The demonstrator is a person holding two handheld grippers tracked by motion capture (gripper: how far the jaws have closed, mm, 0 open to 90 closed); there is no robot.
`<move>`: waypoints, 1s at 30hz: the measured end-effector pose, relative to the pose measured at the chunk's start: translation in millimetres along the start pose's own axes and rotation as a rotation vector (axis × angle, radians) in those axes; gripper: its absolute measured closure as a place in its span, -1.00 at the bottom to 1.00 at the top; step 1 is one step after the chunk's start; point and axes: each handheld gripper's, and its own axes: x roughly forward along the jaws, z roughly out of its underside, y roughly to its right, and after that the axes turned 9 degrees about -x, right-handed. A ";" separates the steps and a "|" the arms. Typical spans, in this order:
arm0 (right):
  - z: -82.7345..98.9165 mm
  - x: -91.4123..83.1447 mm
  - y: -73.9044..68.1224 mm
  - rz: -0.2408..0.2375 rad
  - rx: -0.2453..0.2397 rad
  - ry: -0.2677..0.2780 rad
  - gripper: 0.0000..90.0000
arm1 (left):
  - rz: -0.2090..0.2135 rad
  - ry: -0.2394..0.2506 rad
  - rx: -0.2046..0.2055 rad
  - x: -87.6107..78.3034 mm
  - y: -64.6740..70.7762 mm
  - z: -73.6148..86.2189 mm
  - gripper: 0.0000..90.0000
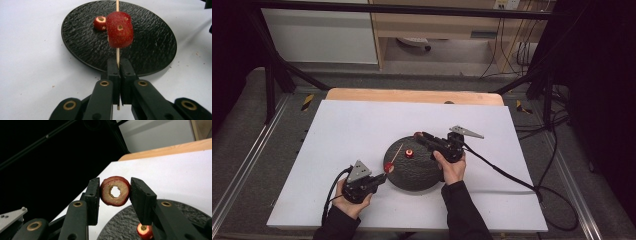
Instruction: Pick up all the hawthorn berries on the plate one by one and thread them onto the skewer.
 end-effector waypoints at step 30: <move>2.1 4.1 -2.6 -0.012 0.073 0.179 0.36 | 0.031 0.054 -0.040 20.0 24.3 -21.5 0.96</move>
